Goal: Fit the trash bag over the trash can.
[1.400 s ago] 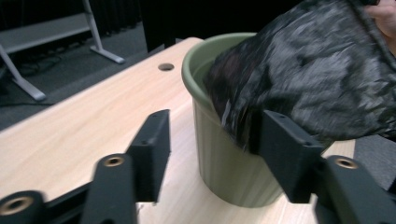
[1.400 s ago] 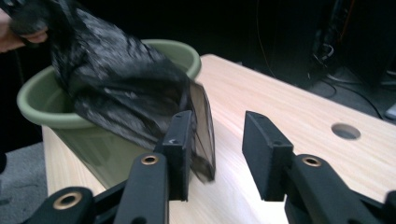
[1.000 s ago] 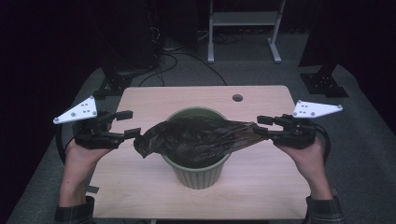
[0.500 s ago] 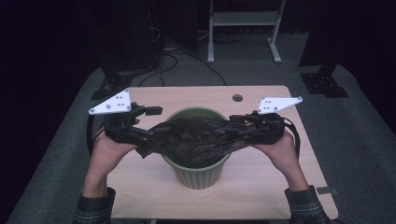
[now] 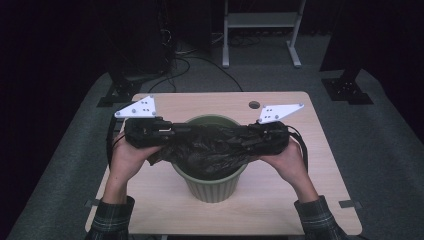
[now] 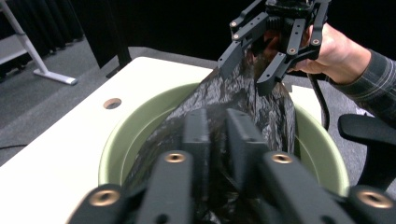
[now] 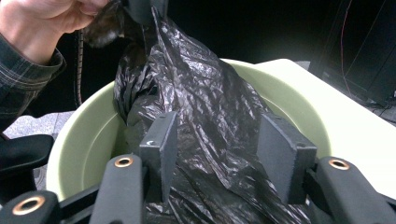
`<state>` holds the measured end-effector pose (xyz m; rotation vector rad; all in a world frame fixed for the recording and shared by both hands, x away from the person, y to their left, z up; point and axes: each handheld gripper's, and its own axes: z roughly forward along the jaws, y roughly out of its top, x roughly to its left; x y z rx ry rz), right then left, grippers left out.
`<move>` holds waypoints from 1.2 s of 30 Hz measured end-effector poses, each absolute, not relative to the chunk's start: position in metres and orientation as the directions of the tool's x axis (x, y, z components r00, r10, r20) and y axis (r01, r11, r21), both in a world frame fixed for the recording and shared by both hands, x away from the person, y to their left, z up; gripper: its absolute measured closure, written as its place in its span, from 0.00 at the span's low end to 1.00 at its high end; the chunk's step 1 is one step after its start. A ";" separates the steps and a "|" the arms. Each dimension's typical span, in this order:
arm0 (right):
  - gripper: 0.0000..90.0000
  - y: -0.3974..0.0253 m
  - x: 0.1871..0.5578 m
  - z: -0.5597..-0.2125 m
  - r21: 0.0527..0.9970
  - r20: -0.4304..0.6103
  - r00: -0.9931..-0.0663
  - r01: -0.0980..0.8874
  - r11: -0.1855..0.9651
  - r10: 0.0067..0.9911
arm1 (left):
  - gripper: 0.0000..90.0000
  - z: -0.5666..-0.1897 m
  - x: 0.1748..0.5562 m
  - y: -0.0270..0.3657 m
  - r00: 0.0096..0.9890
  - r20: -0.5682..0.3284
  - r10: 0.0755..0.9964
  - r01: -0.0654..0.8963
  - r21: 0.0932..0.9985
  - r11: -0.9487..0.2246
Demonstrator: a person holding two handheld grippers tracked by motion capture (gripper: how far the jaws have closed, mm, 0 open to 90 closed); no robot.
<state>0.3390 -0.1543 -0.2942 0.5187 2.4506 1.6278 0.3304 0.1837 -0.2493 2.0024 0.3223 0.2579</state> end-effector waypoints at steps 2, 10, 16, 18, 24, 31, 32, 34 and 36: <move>0.52 -0.153 0.340 -0.295 0.915 0.062 -0.929 0.199 0.351 0.366 | 0.99 -0.249 0.331 0.185 0.941 0.036 0.336 0.115 0.901 -0.418; 0.52 -0.142 0.341 -0.294 0.908 0.043 -0.931 0.188 0.375 0.363 | 1.00 -0.246 0.335 0.189 0.934 0.029 0.357 0.122 0.911 -0.394; 0.53 -0.142 0.343 -0.293 0.913 0.033 -0.923 0.184 0.364 0.383 | 1.00 -0.243 0.348 0.194 0.921 0.017 0.390 0.141 0.918 -0.371; 0.53 -0.144 0.343 -0.292 0.915 0.031 -0.922 0.181 0.359 0.386 | 1.00 -0.243 0.354 0.196 0.916 0.010 0.400 0.150 0.918 -0.367; 0.55 -0.150 0.344 -0.291 0.920 0.027 -0.913 0.183 0.348 0.407 | 1.00 -0.249 0.375 0.199 0.904 -0.023 0.426 0.188 0.918 -0.349; 0.60 -0.157 0.338 -0.286 0.942 0.009 -0.916 0.142 0.303 0.402 | 1.00 -0.259 0.391 0.200 0.895 -0.064 0.442 0.230 0.914 -0.334; 0.60 -0.156 0.337 -0.286 0.944 0.006 -0.918 0.137 0.302 0.396 | 1.00 -0.260 0.393 0.200 0.893 -0.066 0.445 0.234 0.913 -0.334; 0.61 -0.154 0.335 -0.285 0.943 -0.004 -0.922 0.126 0.308 0.388 | 1.00 -0.262 0.396 0.200 0.891 -0.076 0.447 0.244 0.912 -0.331; 0.62 -0.150 0.333 -0.285 0.940 -0.013 -0.926 0.118 0.321 0.378 | 1.00 -0.263 0.398 0.200 0.890 -0.080 0.448 0.248 0.911 -0.331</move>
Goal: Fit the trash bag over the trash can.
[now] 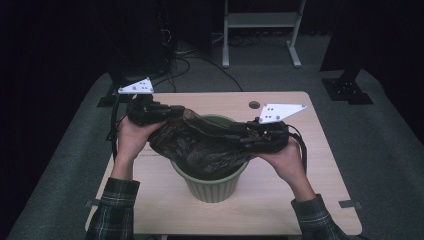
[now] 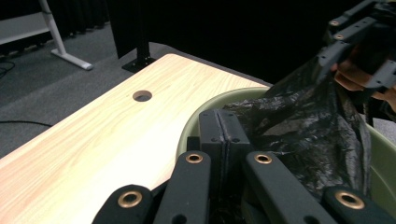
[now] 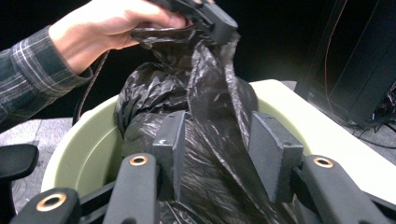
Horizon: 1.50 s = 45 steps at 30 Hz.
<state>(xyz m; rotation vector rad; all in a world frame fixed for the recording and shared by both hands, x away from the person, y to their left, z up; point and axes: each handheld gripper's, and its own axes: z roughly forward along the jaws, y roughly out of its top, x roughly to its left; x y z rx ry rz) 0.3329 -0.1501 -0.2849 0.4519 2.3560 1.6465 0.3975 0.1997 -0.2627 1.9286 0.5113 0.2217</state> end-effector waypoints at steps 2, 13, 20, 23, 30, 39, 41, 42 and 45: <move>0.62 -0.148 0.333 -0.285 0.938 -0.022 -0.926 0.112 0.329 0.378 | 1.00 -0.264 0.399 0.200 0.887 -0.086 0.454 0.256 0.910 -0.326; 0.66 -0.143 0.335 -0.284 0.937 -0.055 -0.921 0.086 0.340 0.386 | 1.00 -0.265 0.403 0.199 0.888 -0.097 0.450 0.265 0.907 -0.326; 0.91 -0.144 0.349 -0.293 0.918 -0.049 -0.904 0.127 0.375 0.425 | 1.00 -0.265 0.402 0.202 0.889 -0.100 0.448 0.267 0.907 -0.326; 0.99 -0.146 0.350 -0.295 0.918 -0.036 -0.906 0.137 0.371 0.421 | 1.00 -0.265 0.402 0.203 0.887 -0.103 0.451 0.271 0.905 -0.327; 0.99 -0.159 0.338 -0.297 0.925 -0.012 -0.927 0.131 0.356 0.375 | 1.00 -0.273 0.404 0.214 0.882 -0.146 0.449 0.302 0.905 -0.299; 1.00 -0.160 0.332 -0.301 0.915 -0.008 -0.937 0.134 0.381 0.349 | 0.99 -0.274 0.403 0.217 0.864 -0.120 0.488 0.292 0.910 -0.294; 1.00 -0.163 0.332 -0.301 0.916 -0.004 -0.937 0.137 0.377 0.349 | 0.99 -0.274 0.403 0.221 0.858 -0.126 0.498 0.301 0.910 -0.287; 1.00 -0.165 0.332 -0.301 0.917 0.003 -0.938 0.140 0.373 0.346 | 0.99 -0.274 0.404 0.223 0.853 -0.118 0.509 0.302 0.907 -0.295; 1.00 -0.172 0.329 -0.301 0.922 0.012 -0.940 0.142 0.359 0.341 | 1.00 -0.274 0.404 0.228 0.845 -0.117 0.522 0.307 0.905 -0.294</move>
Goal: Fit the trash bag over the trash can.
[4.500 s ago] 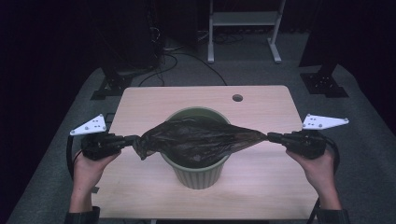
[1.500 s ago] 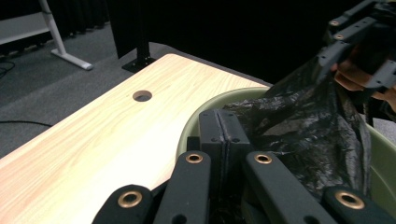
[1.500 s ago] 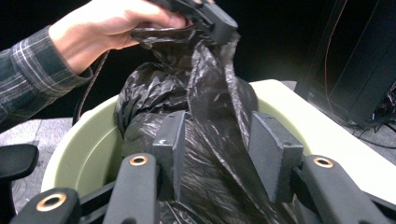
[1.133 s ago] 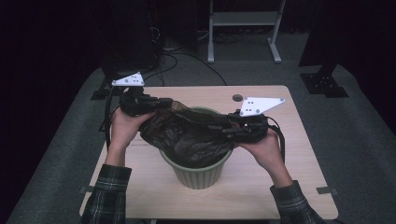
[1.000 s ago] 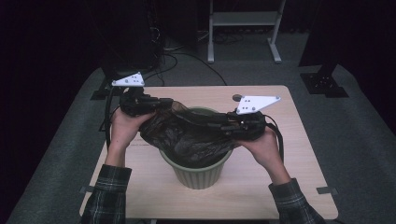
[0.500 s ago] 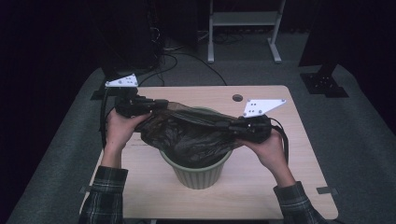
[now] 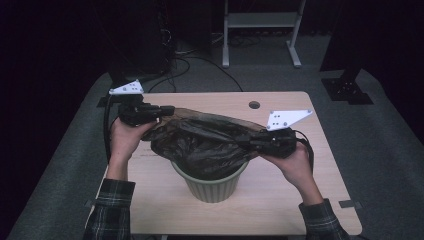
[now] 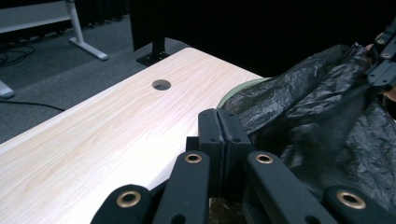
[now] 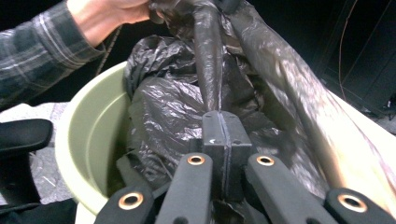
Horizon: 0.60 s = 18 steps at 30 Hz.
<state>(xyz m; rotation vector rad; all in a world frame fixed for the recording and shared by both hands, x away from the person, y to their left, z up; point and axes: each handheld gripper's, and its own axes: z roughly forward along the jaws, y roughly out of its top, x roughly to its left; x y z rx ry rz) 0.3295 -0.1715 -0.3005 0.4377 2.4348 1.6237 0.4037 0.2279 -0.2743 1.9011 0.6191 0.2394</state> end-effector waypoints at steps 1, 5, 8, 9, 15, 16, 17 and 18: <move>1.00 -0.172 0.329 -0.301 0.922 0.012 -0.940 0.142 0.359 0.341 | 1.00 -0.274 0.404 0.228 0.845 -0.117 0.522 0.307 0.905 -0.294; 1.00 -0.188 0.321 -0.303 0.929 0.023 -0.943 0.143 0.341 0.333 | 1.00 -0.277 0.402 0.236 0.832 -0.120 0.542 0.318 0.904 -0.287; 1.00 -0.200 0.317 -0.306 0.933 0.043 -0.941 0.158 0.323 0.336 | 1.00 -0.282 0.402 0.243 0.818 -0.128 0.561 0.333 0.900 -0.281; 1.00 -0.204 0.315 -0.308 0.934 0.046 -0.941 0.159 0.319 0.336 | 1.00 -0.284 0.402 0.246 0.813 -0.133 0.566 0.340 0.899 -0.277; 1.00 -0.227 0.303 -0.320 0.934 0.074 -0.939 0.183 0.306 0.335 | 1.00 -0.294 0.397 0.261 0.795 -0.142 0.589 0.357 0.896 -0.265; 0.99 -0.231 0.301 -0.322 0.934 0.080 -0.939 0.187 0.303 0.334 | 1.00 -0.295 0.396 0.263 0.793 -0.145 0.592 0.359 0.896 -0.262; 0.99 -0.237 0.296 -0.326 0.935 0.087 -0.941 0.190 0.299 0.326 | 1.00 -0.298 0.393 0.267 0.787 -0.145 0.600 0.362 0.896 -0.259; 0.99 -0.240 0.293 -0.329 0.934 0.093 -0.943 0.194 0.300 0.320 | 1.00 -0.299 0.392 0.269 0.785 -0.144 0.603 0.362 0.896 -0.258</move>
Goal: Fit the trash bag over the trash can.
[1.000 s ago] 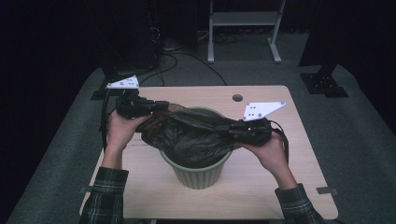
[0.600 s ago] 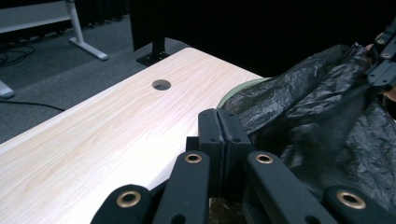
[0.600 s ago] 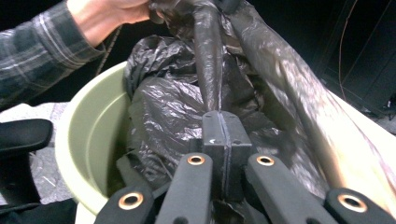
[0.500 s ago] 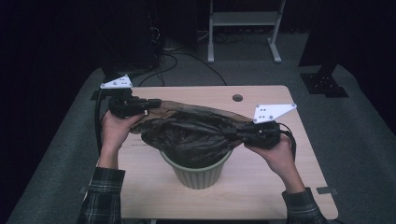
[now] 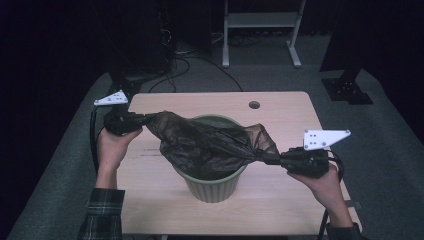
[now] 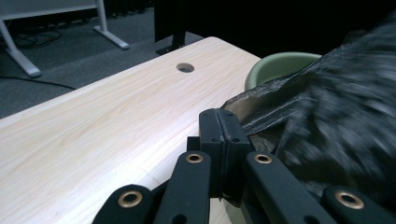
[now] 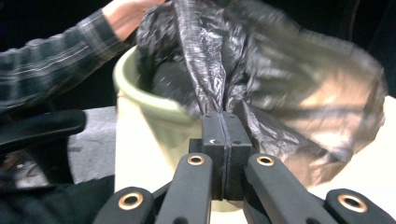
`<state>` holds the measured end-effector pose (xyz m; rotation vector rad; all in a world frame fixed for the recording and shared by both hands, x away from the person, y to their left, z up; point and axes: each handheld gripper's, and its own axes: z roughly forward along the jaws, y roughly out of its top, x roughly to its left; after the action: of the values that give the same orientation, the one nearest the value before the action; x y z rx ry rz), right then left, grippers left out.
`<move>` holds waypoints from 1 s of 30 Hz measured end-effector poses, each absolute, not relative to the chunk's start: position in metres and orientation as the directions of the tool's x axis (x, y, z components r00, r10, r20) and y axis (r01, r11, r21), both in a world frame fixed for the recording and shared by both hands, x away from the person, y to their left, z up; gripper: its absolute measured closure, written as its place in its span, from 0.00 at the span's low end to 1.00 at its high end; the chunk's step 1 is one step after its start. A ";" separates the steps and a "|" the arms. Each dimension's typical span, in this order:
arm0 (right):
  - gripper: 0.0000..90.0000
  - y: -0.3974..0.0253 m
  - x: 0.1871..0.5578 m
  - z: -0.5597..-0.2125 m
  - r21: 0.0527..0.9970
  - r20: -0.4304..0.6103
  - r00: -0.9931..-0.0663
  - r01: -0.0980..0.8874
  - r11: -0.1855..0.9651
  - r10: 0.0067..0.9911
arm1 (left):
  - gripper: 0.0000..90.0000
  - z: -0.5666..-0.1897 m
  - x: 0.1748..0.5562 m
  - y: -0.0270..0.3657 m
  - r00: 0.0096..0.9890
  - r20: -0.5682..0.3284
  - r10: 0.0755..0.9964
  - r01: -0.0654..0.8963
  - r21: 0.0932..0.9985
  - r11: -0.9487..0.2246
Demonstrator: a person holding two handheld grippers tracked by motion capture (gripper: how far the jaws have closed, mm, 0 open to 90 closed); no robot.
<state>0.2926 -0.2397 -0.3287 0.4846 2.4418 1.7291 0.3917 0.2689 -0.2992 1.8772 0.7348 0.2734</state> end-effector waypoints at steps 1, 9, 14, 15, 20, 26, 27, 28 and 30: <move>0.99 -0.241 0.290 -0.331 0.932 0.096 -0.944 0.197 0.305 0.315 | 1.00 -0.301 0.391 0.271 0.784 -0.146 0.604 0.364 0.896 -0.256; 0.77 -0.248 0.282 -0.319 0.950 0.055 -0.937 0.155 0.272 0.344 | 1.00 -0.301 0.389 0.266 0.798 -0.135 0.587 0.346 0.901 -0.262; 0.70 -0.241 0.298 -0.290 0.967 0.007 -0.926 0.102 0.233 0.377 | 1.00 -0.300 0.390 0.262 0.803 -0.135 0.581 0.342 0.902 -0.263; 0.69 -0.239 0.303 -0.286 0.970 0.006 -0.920 0.101 0.223 0.393 | 1.00 -0.300 0.390 0.262 0.803 -0.134 0.580 0.341 0.902 -0.265; 0.65 -0.220 0.340 -0.284 0.958 0.005 -0.894 0.132 0.254 0.447 | 1.00 -0.300 0.391 0.261 0.806 -0.132 0.577 0.339 0.902 -0.268; 0.87 -0.195 0.374 -0.303 0.923 0.026 -0.898 0.190 0.336 0.439 | 1.00 -0.301 0.393 0.259 0.812 -0.129 0.569 0.333 0.903 -0.271; 0.92 -0.193 0.377 -0.306 0.918 0.029 -0.900 0.195 0.345 0.434 | 1.00 -0.302 0.393 0.258 0.813 -0.129 0.567 0.332 0.903 -0.272; 0.97 -0.191 0.379 -0.308 0.917 0.034 -0.902 0.199 0.345 0.431 | 1.00 -0.302 0.394 0.257 0.816 -0.126 0.565 0.330 0.904 -0.274; 1.00 -0.189 0.383 -0.310 0.918 0.039 -0.895 0.207 0.337 0.444 | 1.00 -0.304 0.396 0.255 0.814 -0.125 0.567 0.330 0.903 -0.275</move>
<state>0.3831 -0.1892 -0.3098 0.5900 2.3822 1.5858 0.3960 0.2549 -0.3036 1.8867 0.6766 0.2657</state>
